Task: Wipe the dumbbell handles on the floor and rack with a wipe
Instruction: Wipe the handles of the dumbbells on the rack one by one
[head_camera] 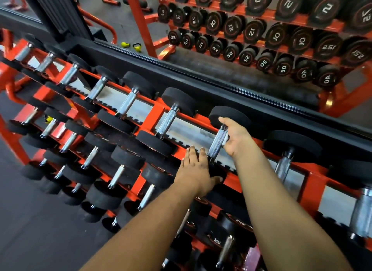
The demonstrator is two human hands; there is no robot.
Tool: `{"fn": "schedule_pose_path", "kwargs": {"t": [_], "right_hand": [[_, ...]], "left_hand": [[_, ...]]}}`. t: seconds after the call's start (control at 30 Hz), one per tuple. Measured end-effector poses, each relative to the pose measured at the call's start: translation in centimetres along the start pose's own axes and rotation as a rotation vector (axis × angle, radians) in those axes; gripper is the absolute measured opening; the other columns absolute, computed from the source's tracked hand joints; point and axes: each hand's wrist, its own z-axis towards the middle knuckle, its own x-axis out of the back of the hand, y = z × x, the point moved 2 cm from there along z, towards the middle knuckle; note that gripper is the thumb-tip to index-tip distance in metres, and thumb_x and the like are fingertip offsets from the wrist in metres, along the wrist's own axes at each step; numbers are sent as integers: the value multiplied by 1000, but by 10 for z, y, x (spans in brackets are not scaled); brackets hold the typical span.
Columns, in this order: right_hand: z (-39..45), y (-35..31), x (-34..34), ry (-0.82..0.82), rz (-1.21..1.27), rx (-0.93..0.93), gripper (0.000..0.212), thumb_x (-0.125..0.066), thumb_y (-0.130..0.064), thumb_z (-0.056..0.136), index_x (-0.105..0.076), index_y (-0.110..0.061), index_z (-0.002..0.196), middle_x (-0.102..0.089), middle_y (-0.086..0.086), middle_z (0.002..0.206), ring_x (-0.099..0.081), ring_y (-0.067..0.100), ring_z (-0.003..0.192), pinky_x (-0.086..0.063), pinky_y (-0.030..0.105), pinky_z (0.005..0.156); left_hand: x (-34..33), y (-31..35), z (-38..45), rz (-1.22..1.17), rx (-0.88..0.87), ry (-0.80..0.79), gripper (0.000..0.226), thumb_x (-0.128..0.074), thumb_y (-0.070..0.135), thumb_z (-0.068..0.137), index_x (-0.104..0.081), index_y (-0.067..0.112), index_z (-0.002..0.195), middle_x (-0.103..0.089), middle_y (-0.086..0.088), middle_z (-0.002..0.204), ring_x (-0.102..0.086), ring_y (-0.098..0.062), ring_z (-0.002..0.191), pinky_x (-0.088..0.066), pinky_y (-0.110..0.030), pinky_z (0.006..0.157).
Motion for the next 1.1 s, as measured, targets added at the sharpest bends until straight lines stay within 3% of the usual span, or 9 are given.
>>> {"fn": "schedule_pose_path", "kwargs": {"t": [0.13, 0.23, 0.33, 0.4, 0.5, 0.6, 0.73, 0.87, 1.1], "right_hand": [[-3, 3, 1, -45, -48, -54, 30, -74, -29, 89, -65, -5, 106, -66, 19, 121, -66, 29, 109, -55, 41, 82], [-5, 3, 8, -43, 19, -3, 25, -74, -29, 87, -65, -9, 99, -69, 9, 83, -67, 18, 73, -56, 33, 67], [-9, 12, 3, -25, 1, -13, 42, -80, -33, 80, -66, -8, 111, -68, 15, 107, -65, 27, 100, -54, 46, 93], [-9, 18, 2, -20, -21, -45, 45, -81, -35, 78, -66, -8, 110, -67, 19, 117, -65, 32, 108, -51, 51, 100], [-19, 21, 7, -35, -35, -63, 42, -77, -34, 84, -67, -8, 115, -69, 17, 118, -67, 32, 108, -54, 48, 96], [-20, 27, 15, -7, -58, -41, 44, -72, -40, 86, -66, -11, 119, -67, 12, 112, -64, 25, 98, -50, 37, 72], [-18, 46, 8, -38, -200, -129, 55, -81, -47, 73, -68, -14, 115, -74, 18, 108, -74, 34, 91, -59, 48, 86], [-30, 46, 23, -102, -301, -102, 29, -69, -39, 93, -71, -14, 106, -77, 8, 86, -73, 18, 67, -55, 27, 59], [-20, 61, 22, -43, -439, -50, 47, -76, -50, 82, -72, -12, 109, -77, 10, 96, -74, 26, 82, -59, 34, 71]], "left_hand": [[0, 1, -1, 10, -3, -4, 108, -51, 67, 94, 17, 14, 159, 24, -19, 165, 21, -32, 154, 1, -46, 127], [-1, -2, 1, -7, -9, 5, 108, -53, 66, 93, 15, 15, 160, 23, -18, 165, 20, -32, 154, 1, -47, 127], [-2, -1, 1, -5, -5, -3, 109, -53, 66, 93, 16, 15, 160, 24, -19, 165, 21, -32, 154, 1, -46, 127], [-1, 0, 0, -1, -2, 0, 109, -52, 66, 94, 17, 14, 159, 25, -19, 165, 21, -32, 154, 2, -45, 125], [-1, -1, 0, -2, -5, 2, 109, -52, 66, 94, 18, 15, 159, 26, -19, 164, 22, -32, 153, 3, -45, 126], [-2, -2, 3, -5, -4, -8, 109, -52, 67, 93, 17, 14, 159, 26, -19, 164, 23, -32, 153, 3, -46, 126], [0, 0, 0, -3, 2, -10, 109, -53, 66, 93, 17, 14, 159, 25, -19, 165, 21, -33, 154, 2, -46, 125], [-1, -2, 2, -7, -7, -8, 109, -53, 66, 93, 16, 14, 160, 24, -19, 165, 22, -32, 154, 2, -46, 126], [0, 1, -2, -8, 0, -4, 108, -53, 65, 94, 16, 15, 160, 24, -18, 165, 19, -32, 154, 2, -46, 126]]}}
